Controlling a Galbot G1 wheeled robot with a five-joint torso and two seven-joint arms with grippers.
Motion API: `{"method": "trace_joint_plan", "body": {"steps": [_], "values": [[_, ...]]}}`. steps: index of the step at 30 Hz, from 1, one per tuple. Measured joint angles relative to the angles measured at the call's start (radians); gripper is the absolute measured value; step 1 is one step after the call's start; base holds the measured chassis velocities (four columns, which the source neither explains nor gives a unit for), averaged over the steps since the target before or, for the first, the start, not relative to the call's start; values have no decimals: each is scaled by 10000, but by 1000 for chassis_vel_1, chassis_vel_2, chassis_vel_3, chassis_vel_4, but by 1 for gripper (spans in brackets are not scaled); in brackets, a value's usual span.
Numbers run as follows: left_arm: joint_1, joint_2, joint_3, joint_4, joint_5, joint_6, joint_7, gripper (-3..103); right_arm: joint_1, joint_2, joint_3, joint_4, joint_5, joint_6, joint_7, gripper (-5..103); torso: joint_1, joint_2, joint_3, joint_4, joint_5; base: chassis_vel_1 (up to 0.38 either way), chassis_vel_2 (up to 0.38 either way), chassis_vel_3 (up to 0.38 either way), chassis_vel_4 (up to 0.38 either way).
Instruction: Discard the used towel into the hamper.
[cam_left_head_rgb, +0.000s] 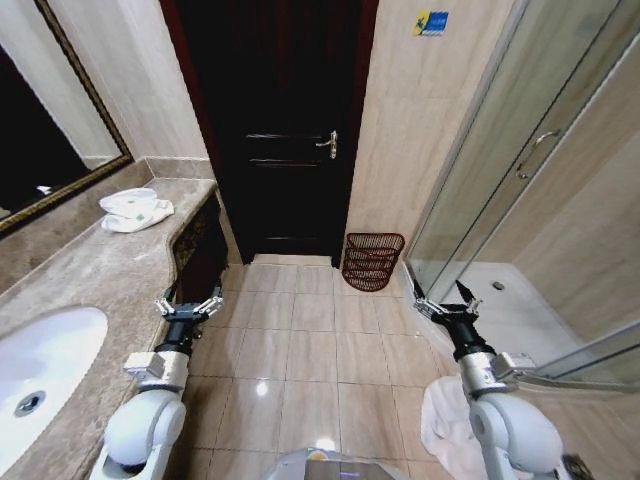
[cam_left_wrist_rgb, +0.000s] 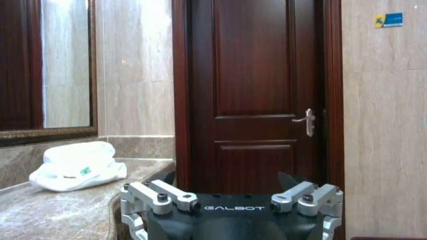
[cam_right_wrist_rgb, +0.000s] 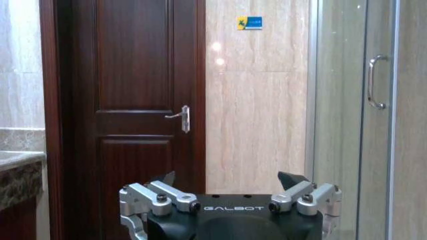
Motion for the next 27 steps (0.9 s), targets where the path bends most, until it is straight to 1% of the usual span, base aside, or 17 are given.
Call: {"method": "trace_joint_plan", "body": {"steps": [6,9,12,13,15,17,19,21,23,26,27], "values": [[-42,-51,68,59,314,28,114,100,-3,-9,41,-30,25,-23,-54,100,0,0,0,-1,0,0,0,0,0],[3,-57,69,184,378,-102,172,100,-18,-2,70,-182,37,94,-215,100,0,0,0,0,0,0,0,0,0],[145,-58,47,556,360,-404,198,100,-98,16,124,-626,96,506,-534,100,0,0,0,0,1,0,0,0,0],[145,-58,47,556,360,-404,198,100,-98,16,124,-626,96,506,-534,100,0,0,0,0,1,0,0,0,0],[182,-53,-8,918,349,-759,237,100,-104,24,138,-936,134,729,-639,100,0,0,0,-1,0,0,0,0,0],[203,-51,-29,998,342,-859,263,100,-108,24,148,-1016,139,784,-663,100,0,0,0,0,1,0,0,0,0],[297,-44,-73,1230,314,-1153,309,100,-173,13,173,-1101,203,871,-707,100,0,0,0,0,0,0,0,0,0],[338,-41,-76,1294,311,-1264,318,100,-207,-4,181,-1101,242,891,-729,100,0,0,0,0,0,0,0,0,0],[444,-32,-71,1390,369,-1534,360,100,-276,-53,197,-1096,285,1006,-845,100,0,0,0,0,0,0,0,0,0],[474,-55,-56,1390,511,-1590,363,100,-327,-66,188,-1082,280,1066,-900,100,0,0,0,1,0,0,0,0,0],[477,-82,-43,1389,727,-1592,354,100,-366,-66,150,-1081,241,1114,-910,100,0,0,0,0,0,0,0,0,0]]}}
